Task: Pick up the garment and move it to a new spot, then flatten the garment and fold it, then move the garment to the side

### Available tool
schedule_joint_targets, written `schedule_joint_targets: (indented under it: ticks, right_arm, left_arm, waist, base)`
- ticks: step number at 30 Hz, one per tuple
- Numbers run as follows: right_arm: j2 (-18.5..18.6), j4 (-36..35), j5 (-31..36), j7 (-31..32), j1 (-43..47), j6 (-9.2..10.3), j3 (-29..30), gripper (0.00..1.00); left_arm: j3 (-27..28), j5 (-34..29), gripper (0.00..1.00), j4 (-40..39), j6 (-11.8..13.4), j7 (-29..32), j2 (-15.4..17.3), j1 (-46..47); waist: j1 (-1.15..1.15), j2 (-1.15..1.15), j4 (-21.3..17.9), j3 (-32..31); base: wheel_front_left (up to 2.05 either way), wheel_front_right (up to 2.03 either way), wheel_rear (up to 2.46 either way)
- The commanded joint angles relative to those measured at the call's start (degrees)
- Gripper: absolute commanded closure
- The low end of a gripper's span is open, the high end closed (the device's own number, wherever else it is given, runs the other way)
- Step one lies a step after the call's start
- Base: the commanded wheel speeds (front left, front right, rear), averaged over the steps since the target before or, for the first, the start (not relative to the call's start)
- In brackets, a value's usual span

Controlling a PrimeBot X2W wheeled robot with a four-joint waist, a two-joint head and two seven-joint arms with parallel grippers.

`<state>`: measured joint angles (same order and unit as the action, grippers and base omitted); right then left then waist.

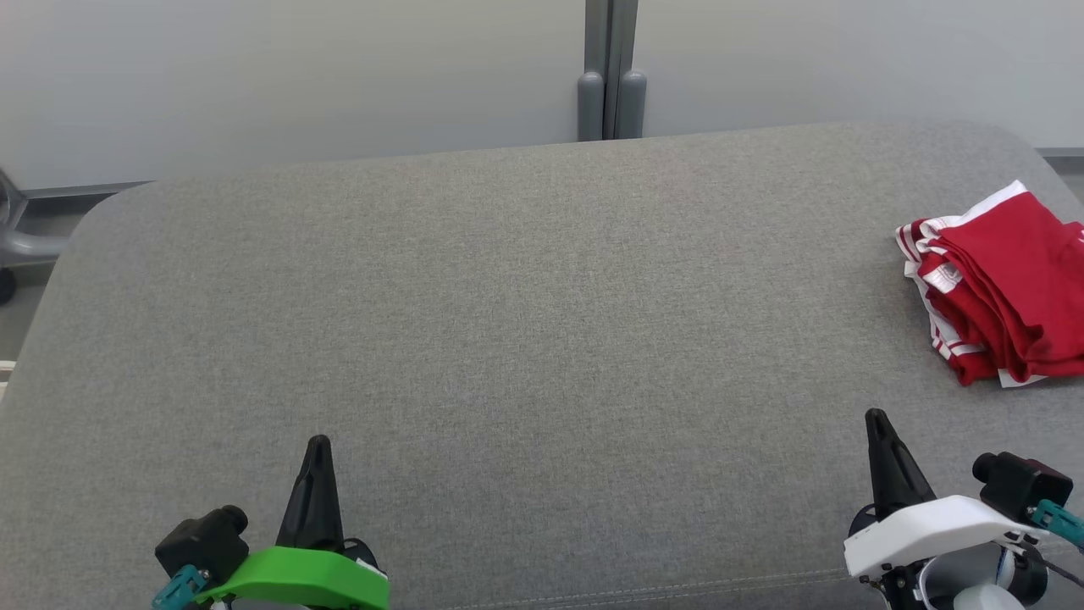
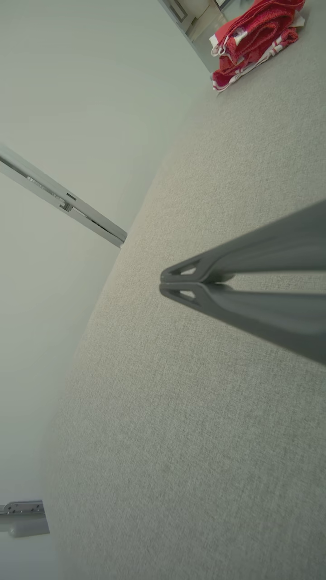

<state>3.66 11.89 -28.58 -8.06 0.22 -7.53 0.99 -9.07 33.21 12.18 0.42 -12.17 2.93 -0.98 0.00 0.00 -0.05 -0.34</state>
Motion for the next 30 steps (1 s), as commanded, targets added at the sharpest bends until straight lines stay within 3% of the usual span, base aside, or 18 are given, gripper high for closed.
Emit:
schedule_joint_targets:
  ticks: [1, 30]
  right_arm:
    - [0.6, -0.4, -2.5, 0.6, -1.8, 0.0, 0.6, 1.0]
    - [1.6, 2.3, -26.1, 8.3, -5.1, 0.02, 5.3, 1.0]
  left_arm:
    - [0.4, 2.3, 1.0, -0.4, -0.5, 0.2, 0.2, 2.1]
    - [1.4, 24.4, 1.0, 2.3, -3.4, 3.1, 0.2, 6.5]
  waist:
    - [0.0, 0.0, 0.0, 0.0]
    - [0.0, 0.0, 0.0, 0.1]
  base:
    - [0.0, 0.0, 0.0]
    - [0.0, 0.0, 0.0]
